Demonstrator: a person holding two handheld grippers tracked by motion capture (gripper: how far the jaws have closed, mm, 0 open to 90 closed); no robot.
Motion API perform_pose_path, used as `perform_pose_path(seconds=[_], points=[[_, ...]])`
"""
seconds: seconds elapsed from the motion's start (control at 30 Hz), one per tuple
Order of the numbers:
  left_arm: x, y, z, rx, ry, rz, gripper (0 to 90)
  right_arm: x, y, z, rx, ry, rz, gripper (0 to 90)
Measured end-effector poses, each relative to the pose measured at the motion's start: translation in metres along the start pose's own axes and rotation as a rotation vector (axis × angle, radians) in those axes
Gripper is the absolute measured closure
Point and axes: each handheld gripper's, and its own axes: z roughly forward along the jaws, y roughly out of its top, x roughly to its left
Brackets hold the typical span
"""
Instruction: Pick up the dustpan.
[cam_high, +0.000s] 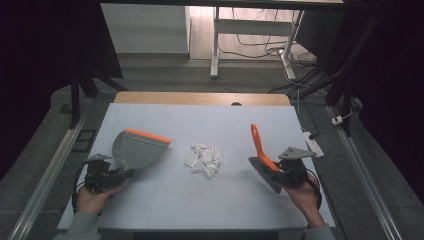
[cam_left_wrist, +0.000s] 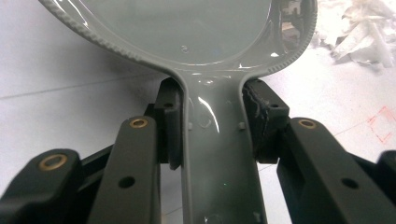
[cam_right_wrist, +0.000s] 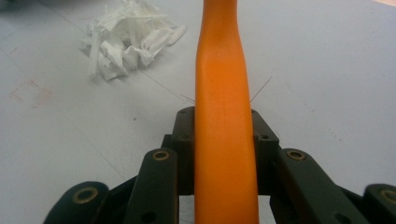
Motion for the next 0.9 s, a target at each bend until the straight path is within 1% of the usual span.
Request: perform_pose_path(seconds=[0.1, 0.2, 0.33, 0.43, 0.6, 0.63, 0.8, 0.9], points=[[0.004, 0.002, -0.003, -0.007, -0.019, 0.025, 61.0, -0.001, 0.001, -0.001, -0.011, 0.000, 0.008, 70.1], [0.007, 0.004, -0.004, -0.010, -0.038, 0.043, 61.0, -0.003, 0.002, -0.003, -0.034, 0.008, 0.022, 70.1], [0.008, 0.005, -0.007, -0.015, -0.054, 0.063, 61.0, -0.003, 0.003, -0.003, -0.040, 0.003, 0.027, 70.1], [0.008, 0.005, -0.010, -0.028, -0.060, 0.078, 61.0, -0.003, 0.003, -0.004, -0.045, 0.007, 0.031, 70.1], [0.007, 0.007, -0.018, -0.047, -0.075, 0.116, 61.0, -0.001, 0.003, -0.003, -0.046, 0.011, 0.020, 70.1], [0.007, 0.008, -0.019, -0.046, -0.081, 0.122, 61.0, -0.001, 0.004, -0.003, -0.046, 0.013, 0.019, 70.1], [0.004, 0.009, -0.026, -0.045, -0.110, 0.178, 61.0, -0.001, 0.004, -0.003, -0.045, 0.016, 0.018, 70.1], [0.003, 0.009, -0.026, -0.041, -0.125, 0.192, 61.0, -0.001, 0.004, -0.004, -0.046, 0.013, 0.023, 70.1]])
